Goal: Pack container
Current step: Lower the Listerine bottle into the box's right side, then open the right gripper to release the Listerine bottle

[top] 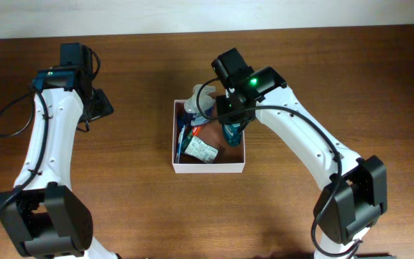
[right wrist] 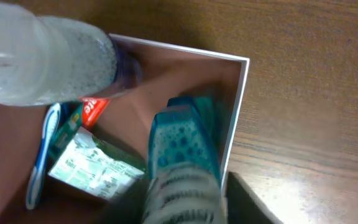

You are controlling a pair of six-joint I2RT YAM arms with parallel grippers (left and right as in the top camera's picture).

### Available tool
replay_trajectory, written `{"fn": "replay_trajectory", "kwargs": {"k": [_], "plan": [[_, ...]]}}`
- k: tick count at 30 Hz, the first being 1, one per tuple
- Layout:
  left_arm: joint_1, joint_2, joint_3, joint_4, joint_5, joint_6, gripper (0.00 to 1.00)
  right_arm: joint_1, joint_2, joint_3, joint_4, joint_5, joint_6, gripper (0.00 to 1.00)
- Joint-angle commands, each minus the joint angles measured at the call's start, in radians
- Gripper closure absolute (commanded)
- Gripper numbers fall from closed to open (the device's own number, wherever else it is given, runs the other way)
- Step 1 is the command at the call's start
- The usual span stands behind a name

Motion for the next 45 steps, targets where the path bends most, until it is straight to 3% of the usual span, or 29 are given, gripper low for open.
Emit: {"fn": "replay_trajectory", "kwargs": {"k": [1,5,15,30,37,45], "plan": [[0.000,-0.004,0.008,-0.001,0.005,0.005,0.01,0.005,0.008,-0.028,-0.001,0.010,0.005,0.50],[0.000,-0.004,0.008,-0.001,0.005,0.005,0.01,0.005,0.008,-0.028,-0.001,0.010,0.005,0.41],[0.000,-0.004,0.008,-0.001,0.004,0.005,0.01,0.003,0.003,-0.003,-0.020,0.006,0.004,0.40],[0.000,-0.004,0.008,-0.001,0.004,0.005,0.01,0.003,-0.054,0.293,-0.211,0.006,0.000,0.39],[0.000,-0.004,0.008,-0.001,0.004,0.005,0.01,0.003,-0.109,0.312,-0.249,0.014,0.000,0.28],[0.000,-0.004,0.008,-0.001,0.004,0.005,0.01,0.003,-0.246,0.311,-0.326,0.089,0.001,0.27]]}}
